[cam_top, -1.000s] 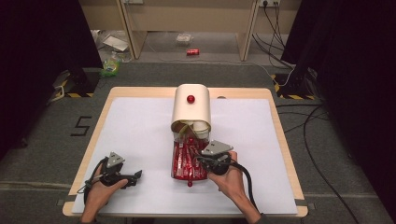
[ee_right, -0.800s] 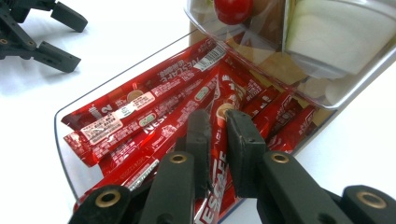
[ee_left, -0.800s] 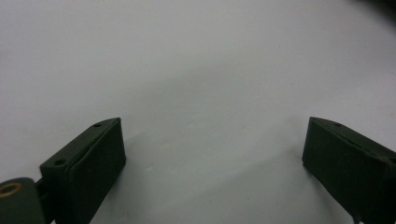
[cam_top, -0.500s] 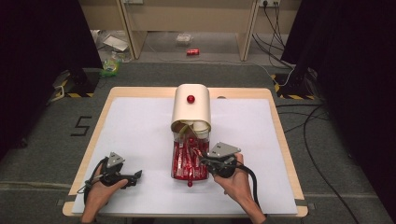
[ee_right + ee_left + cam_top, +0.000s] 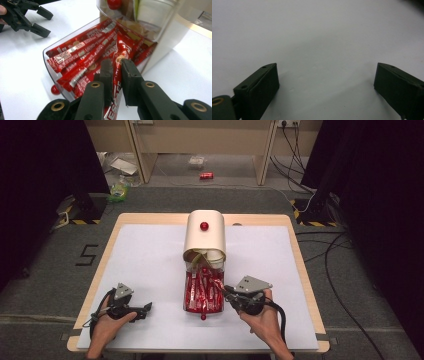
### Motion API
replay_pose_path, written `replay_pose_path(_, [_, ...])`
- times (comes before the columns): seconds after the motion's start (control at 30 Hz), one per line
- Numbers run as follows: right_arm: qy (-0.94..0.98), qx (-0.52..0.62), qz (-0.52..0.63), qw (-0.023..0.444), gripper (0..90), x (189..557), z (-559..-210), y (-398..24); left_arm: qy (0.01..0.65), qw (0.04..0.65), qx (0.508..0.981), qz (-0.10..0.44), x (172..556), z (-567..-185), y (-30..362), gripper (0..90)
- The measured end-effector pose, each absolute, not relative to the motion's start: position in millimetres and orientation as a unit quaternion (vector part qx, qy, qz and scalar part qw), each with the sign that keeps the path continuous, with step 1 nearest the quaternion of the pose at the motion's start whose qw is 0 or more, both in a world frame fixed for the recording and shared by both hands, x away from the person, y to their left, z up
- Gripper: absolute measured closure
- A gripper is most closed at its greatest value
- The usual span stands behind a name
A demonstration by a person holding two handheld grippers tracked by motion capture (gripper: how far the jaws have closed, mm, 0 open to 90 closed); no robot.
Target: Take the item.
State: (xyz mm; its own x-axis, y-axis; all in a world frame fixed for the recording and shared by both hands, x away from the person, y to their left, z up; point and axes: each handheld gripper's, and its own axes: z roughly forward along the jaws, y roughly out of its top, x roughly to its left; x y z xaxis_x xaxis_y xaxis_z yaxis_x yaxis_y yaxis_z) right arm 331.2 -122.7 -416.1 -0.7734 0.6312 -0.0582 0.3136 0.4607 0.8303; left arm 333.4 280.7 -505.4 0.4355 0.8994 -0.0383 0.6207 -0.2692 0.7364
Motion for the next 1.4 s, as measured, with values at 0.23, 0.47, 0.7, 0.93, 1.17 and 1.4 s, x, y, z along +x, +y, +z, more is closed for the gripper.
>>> replay_pose_path(0.23, [0.824,0.305,0.439,0.188,80.2,326.8,-417.2,-148.7,0.492,0.350,0.772,0.199,333.4,-505.4,280.7,5.1])
replay_pose_path(0.47, [0.814,0.322,0.443,0.195,80.2,325.6,-415.9,-168.7,0.493,0.350,0.772,0.199,333.5,-505.4,280.7,5.1])
replay_pose_path(0.7, [0.804,0.338,0.445,0.205,80.2,330.5,-416.0,-182.6,0.493,0.350,0.772,0.199,333.5,-505.4,280.7,5.2])
replay_pose_path(0.93, [0.797,0.360,0.436,0.211,80.2,339.2,-424.1,-193.5,0.493,0.350,0.772,0.199,333.4,-505.4,280.6,5.1])
replay_pose_path(1.17, [0.791,0.378,0.431,0.215,80.2,346.6,-431.4,-205.4,0.493,0.350,0.771,0.199,333.4,-505.4,280.6,5.1])
replay_pose_path(1.4, [0.786,0.395,0.422,0.220,80.1,353.2,-439.2,-215.0,0.492,0.350,0.772,0.199,333.5,-505.4,280.7,5.1])
